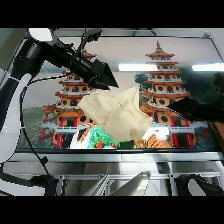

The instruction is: Fold the shirts.

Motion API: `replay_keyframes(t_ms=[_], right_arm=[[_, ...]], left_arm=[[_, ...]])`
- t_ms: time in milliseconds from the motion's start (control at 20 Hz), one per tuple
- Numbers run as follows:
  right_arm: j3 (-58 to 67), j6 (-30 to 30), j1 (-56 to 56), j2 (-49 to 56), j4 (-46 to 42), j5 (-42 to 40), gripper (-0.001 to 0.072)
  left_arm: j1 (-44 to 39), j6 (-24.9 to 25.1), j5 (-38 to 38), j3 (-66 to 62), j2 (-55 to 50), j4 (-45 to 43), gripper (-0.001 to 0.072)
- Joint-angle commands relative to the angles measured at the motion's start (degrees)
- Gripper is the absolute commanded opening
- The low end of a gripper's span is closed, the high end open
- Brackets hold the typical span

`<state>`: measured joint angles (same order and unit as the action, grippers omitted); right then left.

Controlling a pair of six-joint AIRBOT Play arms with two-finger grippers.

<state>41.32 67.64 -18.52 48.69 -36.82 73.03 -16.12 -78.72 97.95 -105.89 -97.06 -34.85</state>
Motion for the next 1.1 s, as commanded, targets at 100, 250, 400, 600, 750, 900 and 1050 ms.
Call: replay_keyframes(t_ms=[100, 250, 400, 600, 750, 900, 1050], right_arm=[[-0.4, -2.6, 3.7, 9.6, 0.0, -3.3, 0.0594], [-0.4, -3.4, 9.2, 18.1, -0.3, -11.9, 0.0593], [0.7, -3.4, 10.0, 27.4, -0.6, -18.0, 0.0574], [2.2, -3.4, 12.1, 39.5, -0.4, -16.2, 0.0476], [3.2, -5.2, 15.3, 42.9, 2.0, -14.9, 0.0363], [6.4, -5.8, 17.1, 42.8, 3.7, -11.8, 0.007], [12.7, -5.0, 15.9, 42.0, 1.7, -4.1, 0.0016]], left_arm=[[8.7, -5.0, 1.3, 1.8, -0.7, -25.7, 0.0719], [14.2, -4.8, -3.3, 10.6, -0.7, -26.5, 0.0718], [19.4, -4.0, -11.0, 19.5, -1.4, -26.2, 0.0717], [22.9, 4.4, -14.6, 25.4, -7.6, -9.4, 0.0703], [20.9, 5.9, -15.1, 25.2, -14.1, -2.8, 0.0698], [18.2, 8.6, -15.6, 25.2, -18.4, 3.1, 0.0204], [17.6, 11.9, -15.1, 25.3, -18.3, 13.2, 0.0003]])
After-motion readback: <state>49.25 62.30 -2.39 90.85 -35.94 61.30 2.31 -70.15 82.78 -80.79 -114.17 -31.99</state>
